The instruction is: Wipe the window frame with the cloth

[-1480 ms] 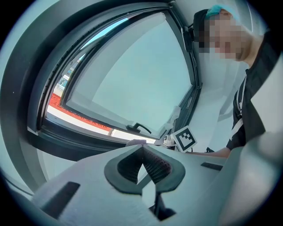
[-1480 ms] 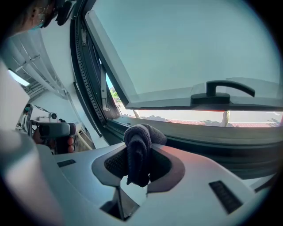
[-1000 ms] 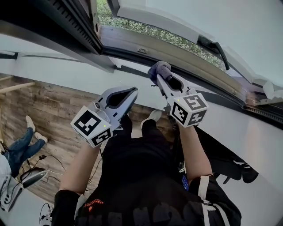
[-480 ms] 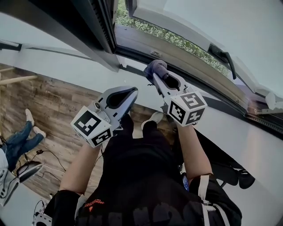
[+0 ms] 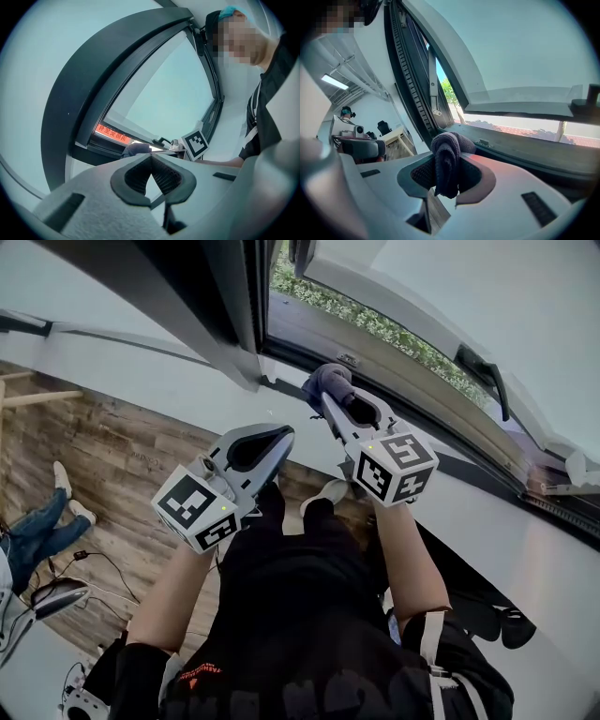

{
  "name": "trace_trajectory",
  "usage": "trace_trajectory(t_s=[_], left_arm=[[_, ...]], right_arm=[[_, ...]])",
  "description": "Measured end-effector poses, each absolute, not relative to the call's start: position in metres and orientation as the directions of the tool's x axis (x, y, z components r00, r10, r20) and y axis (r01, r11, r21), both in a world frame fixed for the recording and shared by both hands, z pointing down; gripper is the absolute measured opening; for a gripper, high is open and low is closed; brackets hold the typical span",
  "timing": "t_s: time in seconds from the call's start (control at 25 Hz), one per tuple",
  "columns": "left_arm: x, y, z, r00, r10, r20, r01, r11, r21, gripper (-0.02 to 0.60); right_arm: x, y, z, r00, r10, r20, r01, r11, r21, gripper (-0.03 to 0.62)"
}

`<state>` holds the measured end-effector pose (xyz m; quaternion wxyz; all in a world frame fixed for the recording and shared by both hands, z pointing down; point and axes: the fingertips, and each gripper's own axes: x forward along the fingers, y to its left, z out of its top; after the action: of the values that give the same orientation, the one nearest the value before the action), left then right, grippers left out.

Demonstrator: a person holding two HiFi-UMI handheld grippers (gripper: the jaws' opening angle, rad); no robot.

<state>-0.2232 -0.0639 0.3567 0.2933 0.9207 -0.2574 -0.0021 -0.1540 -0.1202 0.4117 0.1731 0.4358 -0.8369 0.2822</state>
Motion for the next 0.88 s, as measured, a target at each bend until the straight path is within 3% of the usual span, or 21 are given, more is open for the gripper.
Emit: trace_trajectory(t_s=[0.88], left_arm=[[-0.26, -0.077, 0.362, 0.832, -0.535, 0.146, -0.518, -0.657, 0.547, 0.018]], right_arm=[[-0.219, -0.144, 0.415, -0.633, -0.572, 0.521, -0.768, 0.544, -0.337, 0.097]])
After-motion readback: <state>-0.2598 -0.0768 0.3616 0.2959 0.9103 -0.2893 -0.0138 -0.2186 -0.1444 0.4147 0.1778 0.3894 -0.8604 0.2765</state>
